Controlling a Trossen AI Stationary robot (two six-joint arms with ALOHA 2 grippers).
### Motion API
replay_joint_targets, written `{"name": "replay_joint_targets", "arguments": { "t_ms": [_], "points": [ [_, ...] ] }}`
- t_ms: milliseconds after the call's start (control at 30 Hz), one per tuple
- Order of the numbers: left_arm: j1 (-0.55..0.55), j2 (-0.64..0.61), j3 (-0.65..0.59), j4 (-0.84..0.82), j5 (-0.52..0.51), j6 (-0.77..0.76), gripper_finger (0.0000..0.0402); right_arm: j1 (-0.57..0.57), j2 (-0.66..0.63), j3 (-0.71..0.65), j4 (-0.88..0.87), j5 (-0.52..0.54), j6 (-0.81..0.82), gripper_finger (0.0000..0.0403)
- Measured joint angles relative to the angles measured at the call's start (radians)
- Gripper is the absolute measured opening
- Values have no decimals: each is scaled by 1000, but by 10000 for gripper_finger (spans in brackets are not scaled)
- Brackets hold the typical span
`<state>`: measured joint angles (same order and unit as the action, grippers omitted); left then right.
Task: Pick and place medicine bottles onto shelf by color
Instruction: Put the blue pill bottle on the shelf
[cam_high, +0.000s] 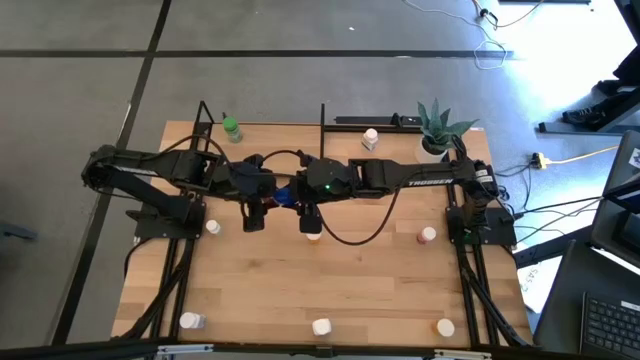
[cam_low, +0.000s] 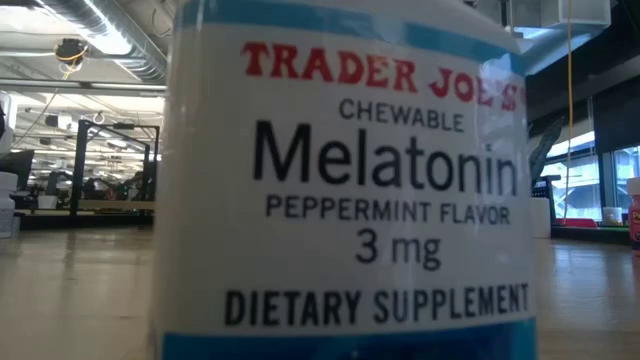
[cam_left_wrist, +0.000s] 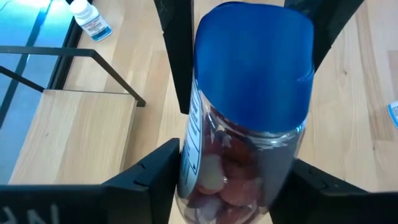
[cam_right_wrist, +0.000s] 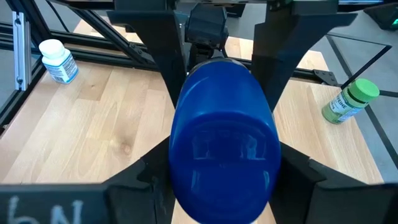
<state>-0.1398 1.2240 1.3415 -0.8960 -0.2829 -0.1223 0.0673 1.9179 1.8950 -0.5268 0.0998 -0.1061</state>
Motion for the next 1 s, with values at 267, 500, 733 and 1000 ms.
{"name": "replay_joint_targets", "arguments": {
  "t_ms": [267, 500, 733, 1000],
  "points": [
    [0, 0, 0, 0, 2, -1, 161, 0, 0, 0, 0, 4, -2, 216],
    [0, 0, 0, -1, 8, -4, 159, -1, 0, 0, -4, 8, -4, 245],
    [0, 0, -1, -5, 8, -7, 158, -1, -4, 0, -20, 8, -5, 244],
    [0, 0, -1, -46, 11, -40, 158, -2, -36, 1, -87, 6, -7, 245]
  ]
}}
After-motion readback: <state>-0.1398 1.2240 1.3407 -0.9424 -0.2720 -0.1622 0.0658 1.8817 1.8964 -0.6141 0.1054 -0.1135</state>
